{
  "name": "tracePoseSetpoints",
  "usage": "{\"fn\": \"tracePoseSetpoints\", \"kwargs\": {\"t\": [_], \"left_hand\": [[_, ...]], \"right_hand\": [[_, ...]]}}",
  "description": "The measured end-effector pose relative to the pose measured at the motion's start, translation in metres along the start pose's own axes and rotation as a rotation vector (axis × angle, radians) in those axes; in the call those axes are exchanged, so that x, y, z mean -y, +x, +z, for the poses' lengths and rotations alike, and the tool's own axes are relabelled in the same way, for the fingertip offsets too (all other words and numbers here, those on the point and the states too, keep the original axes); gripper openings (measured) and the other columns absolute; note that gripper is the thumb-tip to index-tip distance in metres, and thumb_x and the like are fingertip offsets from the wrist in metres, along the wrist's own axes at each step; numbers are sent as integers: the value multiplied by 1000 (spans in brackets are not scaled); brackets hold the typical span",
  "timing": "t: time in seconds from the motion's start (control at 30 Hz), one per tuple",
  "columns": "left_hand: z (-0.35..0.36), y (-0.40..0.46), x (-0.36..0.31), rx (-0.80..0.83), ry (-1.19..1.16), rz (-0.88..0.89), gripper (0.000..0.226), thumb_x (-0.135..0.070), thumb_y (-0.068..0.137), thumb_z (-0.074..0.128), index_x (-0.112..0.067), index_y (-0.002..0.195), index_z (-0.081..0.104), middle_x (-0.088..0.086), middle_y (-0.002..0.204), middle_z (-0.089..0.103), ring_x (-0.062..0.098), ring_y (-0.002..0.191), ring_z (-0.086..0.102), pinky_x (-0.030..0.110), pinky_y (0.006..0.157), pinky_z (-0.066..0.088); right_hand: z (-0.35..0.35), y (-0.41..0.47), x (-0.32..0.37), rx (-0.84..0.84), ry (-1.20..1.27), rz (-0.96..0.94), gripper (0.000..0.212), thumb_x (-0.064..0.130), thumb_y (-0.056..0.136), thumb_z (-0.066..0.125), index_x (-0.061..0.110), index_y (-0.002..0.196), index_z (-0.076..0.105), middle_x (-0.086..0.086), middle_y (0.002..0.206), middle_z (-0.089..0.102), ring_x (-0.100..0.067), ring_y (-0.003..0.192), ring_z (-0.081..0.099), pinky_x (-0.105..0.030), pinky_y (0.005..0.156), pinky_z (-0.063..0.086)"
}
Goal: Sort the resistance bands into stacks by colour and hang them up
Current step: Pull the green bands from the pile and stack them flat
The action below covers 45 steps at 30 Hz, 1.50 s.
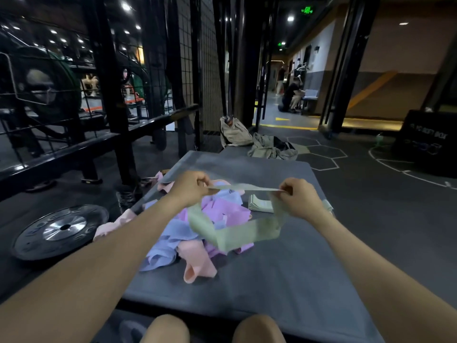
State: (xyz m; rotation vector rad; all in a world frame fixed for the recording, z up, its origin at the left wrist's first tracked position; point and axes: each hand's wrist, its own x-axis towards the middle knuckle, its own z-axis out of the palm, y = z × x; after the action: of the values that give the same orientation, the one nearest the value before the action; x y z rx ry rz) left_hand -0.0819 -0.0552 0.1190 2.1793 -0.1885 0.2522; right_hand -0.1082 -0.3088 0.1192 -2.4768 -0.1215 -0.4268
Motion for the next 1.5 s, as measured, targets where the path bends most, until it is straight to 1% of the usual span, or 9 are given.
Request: {"fn": "tracePoseSetpoints", "kwargs": {"t": [0.23,0.4,0.53,0.7,0.9,1.03,1.33,1.4,1.5], "left_hand": [[12,3,34,-28,270,4,15,-2,81,66,-14,73,60,1,72,54,30,112,58,39,92,43],[4,13,44,-132,5,-270,15,-1,88,49,-8,92,62,14,130,55,37,109,56,39,84,53],[6,16,54,-103,-249,-371,26,-2,89,42,-8,106,62,11,131,53,39,104,59,39,67,57],[9,17,56,-202,-413,-404,23,0,90,40,-14,89,58,4,134,53,34,107,58,45,84,55],[13,8,52,-115,-219,-275,33,9,90,35,-20,75,42,14,139,43,25,93,47,20,49,46],[14,9,54,-130,-182,-288,35,12,88,34,-16,69,45,11,134,47,24,82,53,21,56,51],[33,11,41,175,-56,-293,11,-9,80,67,-2,89,67,8,90,62,24,83,56,31,75,50],[41,14,36,124,-80,-271,12,-18,86,63,-8,81,68,2,84,61,24,84,60,38,85,53],[58,26,36,-6,2,-185,16,-6,90,55,-5,96,69,-3,72,53,4,59,55,22,61,50]], "right_hand": [[14,1,-17,-42,-252,40,15,16,93,47,8,102,57,-21,95,63,-39,89,58,-33,64,37],[23,-13,-39,113,-500,-40,14,13,86,49,14,92,62,-11,95,63,-35,91,58,-30,62,32],[33,-15,-45,115,-415,76,15,10,85,45,12,97,53,-14,100,62,-36,92,59,-32,65,38],[35,-13,-51,97,-163,167,18,-3,85,45,10,94,37,-20,84,59,-39,77,61,-48,68,53],[27,-12,-60,-6,0,196,24,-11,78,47,12,85,50,-11,85,55,-31,79,53,-31,57,46],[20,-13,-63,-40,145,264,22,-5,81,53,7,90,69,-6,84,61,-19,79,55,-10,53,35],[19,-11,-81,-10,281,321,28,13,84,58,6,59,48,-7,60,36,-16,57,31,-28,50,23],[20,-8,-91,-76,214,346,18,9,85,59,-2,71,62,-7,66,48,-17,64,43,-26,55,30],[19,-4,-111,-154,208,396,22,-3,81,58,1,101,65,-7,81,58,-21,79,53,-22,59,40]]}}
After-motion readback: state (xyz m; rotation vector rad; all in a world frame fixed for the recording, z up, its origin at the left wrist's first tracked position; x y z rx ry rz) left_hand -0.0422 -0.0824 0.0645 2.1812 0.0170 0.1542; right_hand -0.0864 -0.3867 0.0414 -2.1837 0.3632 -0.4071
